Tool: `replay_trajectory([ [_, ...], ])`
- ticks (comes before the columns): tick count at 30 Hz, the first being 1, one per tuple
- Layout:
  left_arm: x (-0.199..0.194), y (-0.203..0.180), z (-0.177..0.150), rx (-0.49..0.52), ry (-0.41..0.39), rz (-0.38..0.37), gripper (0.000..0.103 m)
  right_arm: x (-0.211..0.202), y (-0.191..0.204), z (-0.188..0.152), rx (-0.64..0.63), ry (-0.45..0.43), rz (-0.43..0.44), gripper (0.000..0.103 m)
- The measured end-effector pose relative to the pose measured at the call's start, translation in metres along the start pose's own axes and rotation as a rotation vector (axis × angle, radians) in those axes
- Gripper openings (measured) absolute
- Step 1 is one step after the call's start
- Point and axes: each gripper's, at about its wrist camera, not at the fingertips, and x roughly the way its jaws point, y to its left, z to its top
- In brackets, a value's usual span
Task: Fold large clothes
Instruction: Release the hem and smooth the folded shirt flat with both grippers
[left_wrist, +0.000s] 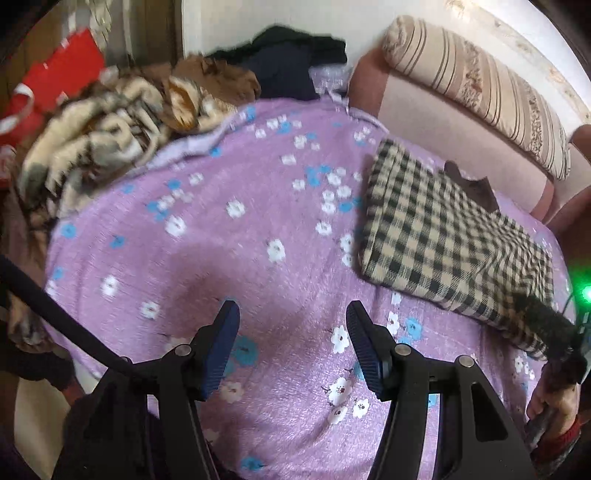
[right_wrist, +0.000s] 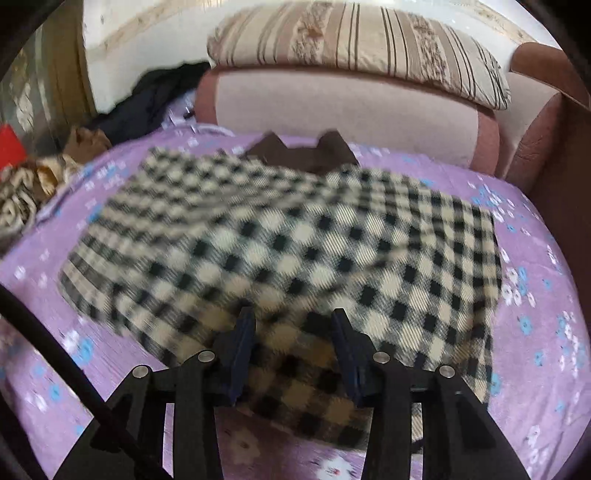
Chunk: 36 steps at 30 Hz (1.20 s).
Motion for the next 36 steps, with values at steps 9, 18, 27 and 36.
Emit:
replay_trajectory([
  [9, -0.037, -0.018, -0.001, 0.056, -0.131, 0.047, 0.071, 0.002, -0.068, -0.018, 0.188, 0.122, -0.14, 0.046],
  [18, -0.013, -0.032, 0.014, 0.09, -0.115, 0.035, 0.072, -0.038, -0.082, -0.013, 0.218, -0.007, -0.136, 0.046],
  [27, 0.079, -0.058, 0.052, 0.142, -0.028, 0.017, 0.075, -0.043, -0.091, -0.009, 0.28, -0.024, -0.026, 0.047],
  [36, 0.166, -0.077, 0.071, 0.232, 0.045, 0.091, 0.074, 0.007, -0.077, -0.025, 0.196, 0.127, -0.141, 0.047],
])
